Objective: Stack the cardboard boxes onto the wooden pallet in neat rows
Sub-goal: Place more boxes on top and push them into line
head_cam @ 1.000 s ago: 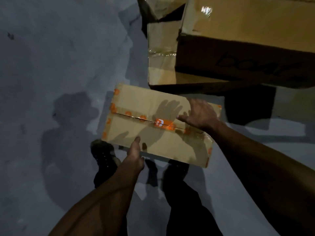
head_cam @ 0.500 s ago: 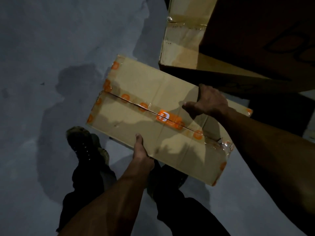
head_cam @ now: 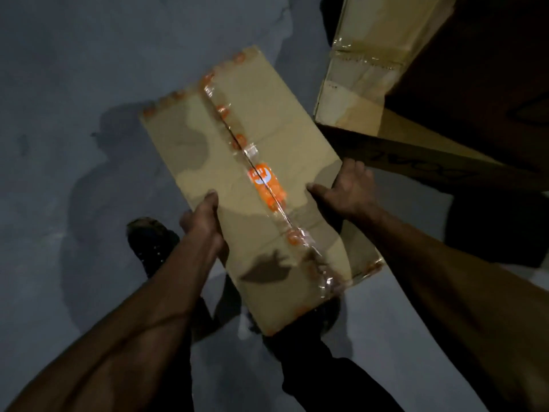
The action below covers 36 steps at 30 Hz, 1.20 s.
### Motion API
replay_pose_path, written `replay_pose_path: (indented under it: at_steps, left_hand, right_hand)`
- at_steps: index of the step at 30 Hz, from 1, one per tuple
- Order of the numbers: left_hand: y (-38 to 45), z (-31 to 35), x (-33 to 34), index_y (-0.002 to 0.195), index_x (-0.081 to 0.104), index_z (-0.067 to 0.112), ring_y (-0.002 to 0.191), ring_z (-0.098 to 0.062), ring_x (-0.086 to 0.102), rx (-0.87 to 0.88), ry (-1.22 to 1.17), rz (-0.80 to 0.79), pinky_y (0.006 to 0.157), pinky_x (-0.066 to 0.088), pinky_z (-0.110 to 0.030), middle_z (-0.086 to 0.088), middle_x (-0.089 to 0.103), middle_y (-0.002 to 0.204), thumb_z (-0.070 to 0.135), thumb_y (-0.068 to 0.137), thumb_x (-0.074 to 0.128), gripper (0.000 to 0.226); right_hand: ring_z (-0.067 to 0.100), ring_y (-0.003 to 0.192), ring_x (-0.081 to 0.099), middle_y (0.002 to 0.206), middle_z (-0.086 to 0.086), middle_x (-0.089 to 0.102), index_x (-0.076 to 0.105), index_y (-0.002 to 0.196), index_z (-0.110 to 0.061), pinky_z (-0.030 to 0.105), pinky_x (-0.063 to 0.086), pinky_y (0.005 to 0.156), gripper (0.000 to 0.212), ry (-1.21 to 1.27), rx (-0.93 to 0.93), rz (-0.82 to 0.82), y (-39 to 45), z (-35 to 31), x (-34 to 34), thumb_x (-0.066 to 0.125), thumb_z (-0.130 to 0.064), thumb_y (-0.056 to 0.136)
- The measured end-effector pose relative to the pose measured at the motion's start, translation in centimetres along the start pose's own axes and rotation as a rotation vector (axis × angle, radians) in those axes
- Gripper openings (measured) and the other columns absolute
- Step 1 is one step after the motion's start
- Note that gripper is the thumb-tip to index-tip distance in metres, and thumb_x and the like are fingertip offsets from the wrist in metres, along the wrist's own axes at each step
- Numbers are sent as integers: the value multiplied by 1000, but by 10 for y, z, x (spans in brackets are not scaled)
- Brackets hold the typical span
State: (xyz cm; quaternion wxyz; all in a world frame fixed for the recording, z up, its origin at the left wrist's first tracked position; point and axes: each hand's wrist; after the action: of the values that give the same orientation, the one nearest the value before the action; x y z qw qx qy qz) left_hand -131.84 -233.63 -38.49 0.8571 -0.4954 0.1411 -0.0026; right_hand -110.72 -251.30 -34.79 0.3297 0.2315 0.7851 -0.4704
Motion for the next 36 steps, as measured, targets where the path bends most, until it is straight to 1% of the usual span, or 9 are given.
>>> replay_pose_path:
  at_steps: [3,7,10,14,17,25,29,34,36]
  left_hand:
    - [21,46,-4,129,61,10,102,-28,68,306,214,145,92,57,-47,-9,69,118,46,55,82,85]
    - [46,84,-8,119,62,17,100,-25,67,454,468,41,95,56,-41,-1,70,109,40,55,75,69]
    - [63,93,-23,125,60,16,102,-24,68,530,564,-23,95,55,-42,-2,70,112,48,56,77,78]
    - [74,80,-35,126,62,12,103,-23,70,435,434,-243,93,56,-40,-6,72,114,30,81,82,53]
    - [76,79,-37,122,65,13,103,-26,71,269,273,-380,94,56,-44,-8,74,112,24,84,79,41]
    - [56,142,-49,125,61,17,91,-12,71,217,341,-460,68,58,-24,-2,72,109,18,86,76,42]
    - [22,211,-58,124,64,15,99,-23,71,251,409,-507,84,58,-37,-5,74,109,22,82,81,46]
    - [-53,306,-72,109,72,11,87,-22,74,381,410,-497,68,60,-27,-6,77,97,12,81,80,29]
    - [-79,345,-83,110,73,10,90,-24,74,430,406,-513,77,61,-33,-7,77,98,14,77,83,35]
  right_hand:
    - [39,128,45,138,20,48,43,138,-3,43,40,102,88,108,60,-55,-2,-20,29,63,-69,82]
    - [32,123,48,134,14,46,39,133,-8,50,47,100,81,281,101,-89,-5,-49,57,70,-61,81]
    - [26,117,50,127,9,48,36,122,-14,48,49,97,67,450,184,-70,0,-62,65,76,-51,82]
    - [26,111,60,118,2,62,47,117,-19,50,52,96,86,589,291,26,14,-69,72,79,-73,58]
    - [24,104,67,112,-2,69,58,118,-26,49,57,91,103,585,279,66,29,-55,93,70,-93,41]
    - [29,110,63,119,4,66,57,124,-23,49,54,93,100,496,355,130,-8,-132,43,62,-91,51]
    - [32,114,60,124,7,63,53,127,-19,52,52,95,93,498,381,154,-31,-180,-5,66,-85,63]
    - [33,114,59,126,9,63,53,130,-15,47,51,95,94,565,395,198,-79,-249,-76,66,-83,65]
    - [35,114,60,126,10,63,53,130,-14,51,52,96,101,577,393,223,-99,-282,-105,63,-87,61]
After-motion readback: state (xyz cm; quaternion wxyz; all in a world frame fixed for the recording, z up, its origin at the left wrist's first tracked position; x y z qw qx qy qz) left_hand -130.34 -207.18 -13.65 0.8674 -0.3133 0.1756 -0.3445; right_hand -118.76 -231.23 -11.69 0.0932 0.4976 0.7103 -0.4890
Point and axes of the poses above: each hand's wrist, its own y-axis towards the middle knuckle, its own x-axis out of the palm, z = x × y
